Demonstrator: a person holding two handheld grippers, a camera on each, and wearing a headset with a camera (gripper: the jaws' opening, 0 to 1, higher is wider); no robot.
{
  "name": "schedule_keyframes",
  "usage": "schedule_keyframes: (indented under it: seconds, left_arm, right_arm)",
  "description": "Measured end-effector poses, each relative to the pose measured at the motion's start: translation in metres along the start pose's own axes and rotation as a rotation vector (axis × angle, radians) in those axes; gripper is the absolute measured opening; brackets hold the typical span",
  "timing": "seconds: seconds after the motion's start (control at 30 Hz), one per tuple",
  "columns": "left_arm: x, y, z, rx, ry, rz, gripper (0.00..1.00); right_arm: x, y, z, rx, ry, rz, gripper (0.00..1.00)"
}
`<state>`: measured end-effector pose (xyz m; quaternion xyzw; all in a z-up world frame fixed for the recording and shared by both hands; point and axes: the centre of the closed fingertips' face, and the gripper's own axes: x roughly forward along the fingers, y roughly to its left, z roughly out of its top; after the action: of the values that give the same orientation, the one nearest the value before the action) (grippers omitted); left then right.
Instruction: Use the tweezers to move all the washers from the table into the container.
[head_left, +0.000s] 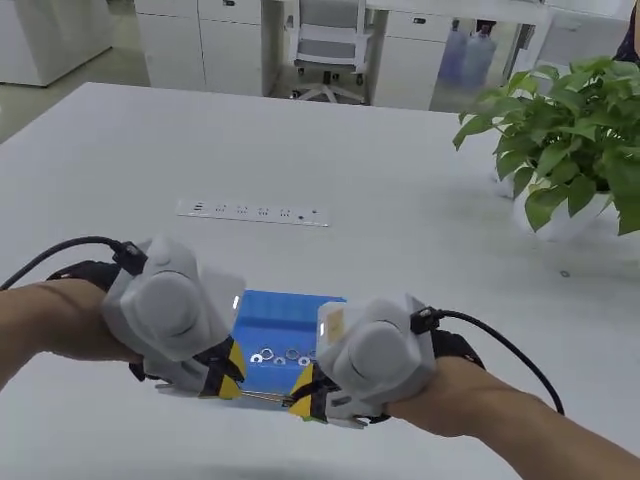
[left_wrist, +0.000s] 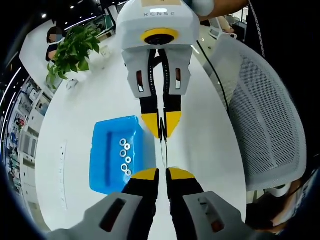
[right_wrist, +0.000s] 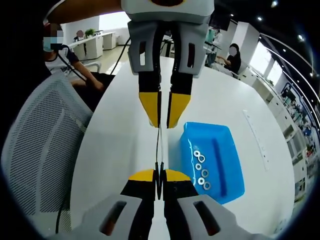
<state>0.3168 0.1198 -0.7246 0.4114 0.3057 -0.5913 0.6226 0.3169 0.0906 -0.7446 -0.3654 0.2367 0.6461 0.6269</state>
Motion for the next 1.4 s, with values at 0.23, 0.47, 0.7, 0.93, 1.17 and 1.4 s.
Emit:
schedule_keyframes:
  seconds: [0.23,0.47,0.7,0.93,1.17,1.4]
  left_arm:
    - [0.011,-0.010,-0.006,-0.004,0.014,-0.015,0.10]
    - [0.016,-0.015,-0.009,-0.022,-0.003,-0.020,0.07]
    - [0.026,-0.021,-0.014,-0.043,-0.012,-0.028,0.07]
    - [0.037,-0.029,-0.018,-0.053,-0.011,-0.038,0.07]
    - [0.050,-0.038,-0.026,-0.053,0.007,-0.054,0.07]
    - [0.062,-0.041,-0.033,-0.057,0.015,-0.063,0.07]
  right_arm:
    - [0.002,0.003,-0.001,0.003,0.006,0.004,0.05]
    - [0.007,0.011,-0.004,0.003,0.016,0.018,0.05]
    - [0.011,0.017,-0.008,0.002,0.016,0.019,0.05]
    - [0.020,0.026,-0.015,0.017,0.019,0.024,0.05]
    - [0.032,0.033,-0.022,0.021,0.031,0.035,0.06]
    - [0.040,0.038,-0.029,0.030,0.046,0.048,0.07]
